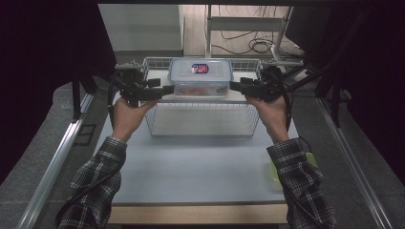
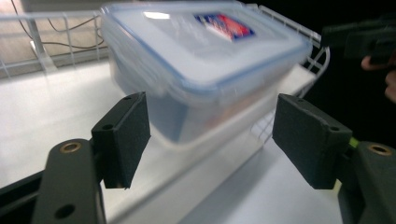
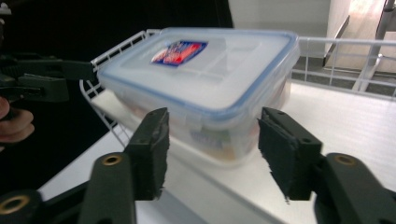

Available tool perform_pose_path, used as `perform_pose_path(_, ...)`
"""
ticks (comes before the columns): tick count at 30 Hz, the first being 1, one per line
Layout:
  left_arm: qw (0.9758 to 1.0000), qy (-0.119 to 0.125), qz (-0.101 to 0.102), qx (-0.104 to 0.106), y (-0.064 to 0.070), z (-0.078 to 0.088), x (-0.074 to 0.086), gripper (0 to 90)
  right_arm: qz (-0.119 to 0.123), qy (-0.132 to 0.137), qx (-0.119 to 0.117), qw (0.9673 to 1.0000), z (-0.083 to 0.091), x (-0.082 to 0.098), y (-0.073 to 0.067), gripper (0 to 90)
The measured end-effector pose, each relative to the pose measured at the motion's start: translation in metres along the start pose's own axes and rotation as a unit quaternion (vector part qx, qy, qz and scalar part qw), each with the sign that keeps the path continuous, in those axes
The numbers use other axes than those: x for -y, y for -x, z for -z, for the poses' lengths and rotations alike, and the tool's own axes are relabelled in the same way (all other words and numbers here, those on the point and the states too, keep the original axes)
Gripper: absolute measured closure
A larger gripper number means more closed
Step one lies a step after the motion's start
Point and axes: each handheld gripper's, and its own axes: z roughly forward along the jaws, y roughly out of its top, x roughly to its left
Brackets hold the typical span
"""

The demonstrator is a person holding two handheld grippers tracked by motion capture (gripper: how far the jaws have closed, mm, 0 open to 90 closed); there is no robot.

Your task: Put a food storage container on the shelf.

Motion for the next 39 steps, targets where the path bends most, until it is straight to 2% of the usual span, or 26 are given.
perform_pose_path(3, 0.9997, -0.014, -0.02, -0.006, 0.006, 0.002, 0.01, 23.8, 0.015, -0.002, 0.007, 0.9999, 0.004, 0.006, -0.004, 36.7)
perform_pose_path(7, 0.9992, -0.027, -0.028, 0.0, 0.012, 0.005, 0.023, 20.9, 0.026, -0.005, 0.005, 0.9996, 0.009, 0.016, -0.008, 31.0)
perform_pose_path(12, 0.9983, -0.039, -0.043, 0.002, 0.02, 0.009, 0.04, 17.8, 0.051, -0.014, 0.008, 0.9986, 0.014, 0.031, -0.017, 24.2)
perform_pose_path(15, 0.9981, -0.04, -0.046, 0.005, 0.026, 0.013, 0.051, 15.6, 0.064, -0.021, 0.009, 0.9977, 0.016, 0.043, -0.023, 21.0)
perform_pose_path(21, 0.9975, -0.048, -0.051, -0.009, 0.036, 0.021, 0.072, 8.4, 0.076, -0.029, 0.002, 0.9967, 0.02, 0.065, -0.032, 15.6)
perform_pose_path(30, 0.9976, -0.051, -0.046, 0.0, 0.046, 0.029, 0.106, 5.4, 0.084, -0.034, 0.002, 0.9959, 0.025, 0.094, -0.041, 11.0)
perform_pose_path(39, 0.9965, -0.068, -0.046, -0.014, 0.052, 0.029, 0.136, 3.0, 0.094, -0.038, 0.008, 0.9948, 0.029, 0.126, -0.048, 7.6)
